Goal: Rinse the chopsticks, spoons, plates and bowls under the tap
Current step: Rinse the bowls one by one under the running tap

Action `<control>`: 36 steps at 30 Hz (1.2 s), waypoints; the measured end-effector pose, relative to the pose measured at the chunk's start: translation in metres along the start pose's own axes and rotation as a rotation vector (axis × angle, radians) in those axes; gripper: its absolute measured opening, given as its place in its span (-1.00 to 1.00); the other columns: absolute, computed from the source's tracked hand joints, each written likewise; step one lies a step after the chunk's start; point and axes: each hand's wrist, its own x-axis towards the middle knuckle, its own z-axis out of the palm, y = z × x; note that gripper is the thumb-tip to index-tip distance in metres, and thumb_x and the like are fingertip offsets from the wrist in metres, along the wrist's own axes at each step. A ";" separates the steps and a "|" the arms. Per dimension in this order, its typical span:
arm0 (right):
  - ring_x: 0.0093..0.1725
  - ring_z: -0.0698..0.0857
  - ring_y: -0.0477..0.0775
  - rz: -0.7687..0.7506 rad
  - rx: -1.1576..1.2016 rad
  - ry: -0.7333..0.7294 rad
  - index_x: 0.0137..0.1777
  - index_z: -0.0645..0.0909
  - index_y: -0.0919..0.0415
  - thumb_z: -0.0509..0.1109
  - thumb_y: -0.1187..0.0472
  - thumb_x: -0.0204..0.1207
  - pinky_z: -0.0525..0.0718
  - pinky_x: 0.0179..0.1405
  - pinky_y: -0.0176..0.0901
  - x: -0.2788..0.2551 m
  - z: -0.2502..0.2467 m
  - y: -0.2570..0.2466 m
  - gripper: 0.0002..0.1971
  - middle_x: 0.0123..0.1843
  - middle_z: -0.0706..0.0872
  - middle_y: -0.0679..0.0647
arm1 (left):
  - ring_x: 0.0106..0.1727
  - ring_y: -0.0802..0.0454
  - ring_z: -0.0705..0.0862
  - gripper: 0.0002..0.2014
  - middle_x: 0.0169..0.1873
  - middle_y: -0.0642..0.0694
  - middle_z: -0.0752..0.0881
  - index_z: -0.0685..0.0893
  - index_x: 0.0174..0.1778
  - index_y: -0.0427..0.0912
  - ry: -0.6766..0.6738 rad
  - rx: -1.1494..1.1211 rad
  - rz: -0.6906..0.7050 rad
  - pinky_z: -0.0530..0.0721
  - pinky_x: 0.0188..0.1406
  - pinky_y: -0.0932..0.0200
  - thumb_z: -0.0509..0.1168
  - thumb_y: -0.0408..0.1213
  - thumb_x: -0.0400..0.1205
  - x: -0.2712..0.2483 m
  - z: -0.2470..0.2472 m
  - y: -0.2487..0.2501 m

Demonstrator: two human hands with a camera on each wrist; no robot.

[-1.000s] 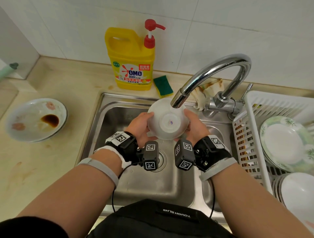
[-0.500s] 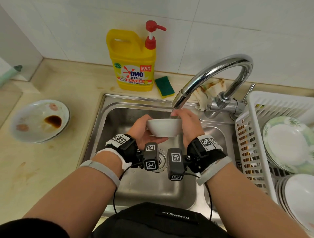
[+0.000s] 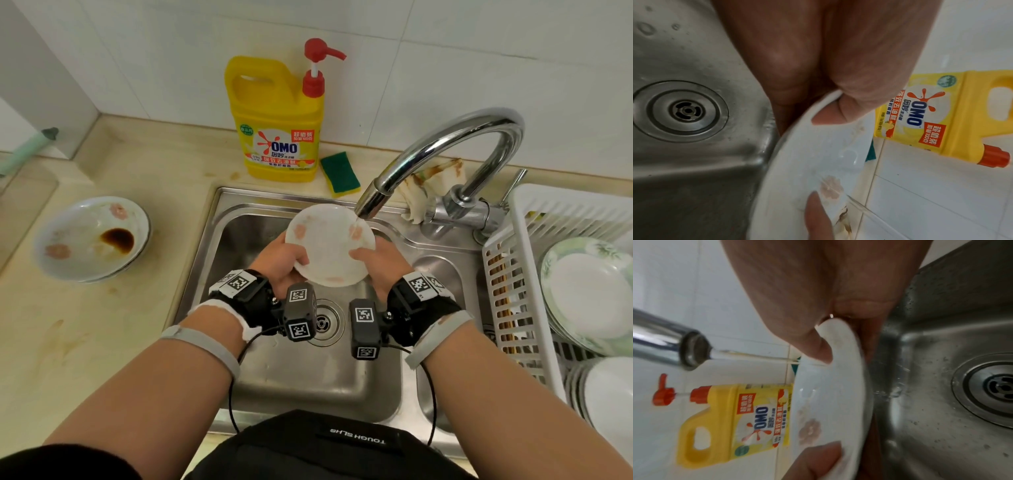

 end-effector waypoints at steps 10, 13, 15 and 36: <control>-0.35 0.76 0.11 0.101 0.122 0.009 0.27 0.66 0.35 0.42 0.25 0.70 0.71 -0.49 -0.20 0.002 -0.001 0.019 -0.77 -0.09 0.79 0.22 | 0.14 -0.27 0.74 -0.58 0.20 -0.32 0.74 0.51 0.49 -0.44 -0.018 -0.034 0.015 0.84 -0.10 0.00 0.13 -0.66 0.69 0.013 -0.008 -0.005; -0.21 0.79 0.17 0.060 0.185 0.027 0.31 0.65 0.35 0.38 0.33 0.70 0.75 -0.41 -0.15 0.002 0.005 0.021 -0.77 -0.01 0.79 0.23 | 0.28 -0.31 0.72 -0.62 0.30 -0.35 0.72 0.55 0.46 -0.39 0.001 -0.061 -0.012 0.79 0.16 -0.14 0.25 -0.55 0.70 0.017 -0.008 -0.012; -0.12 0.81 0.19 0.057 0.274 0.002 0.33 0.62 0.30 0.38 0.36 0.70 0.78 -0.35 -0.14 -0.001 0.008 0.020 -0.76 0.09 0.80 0.25 | 0.19 -0.27 0.78 -0.68 0.23 -0.34 0.75 0.58 0.40 -0.35 -0.027 -0.049 -0.048 0.84 0.07 -0.13 0.32 -0.46 0.71 0.016 -0.007 -0.016; -0.29 0.85 0.25 0.030 -0.077 0.044 0.04 0.62 0.22 0.41 -0.24 0.62 0.80 -0.50 0.00 0.015 0.006 -0.001 -0.54 -0.06 0.80 0.23 | 0.16 -0.25 0.78 -0.70 0.19 -0.30 0.76 0.63 0.29 -0.31 0.064 0.366 0.134 0.83 0.05 -0.27 0.44 -0.35 0.67 0.023 -0.018 -0.006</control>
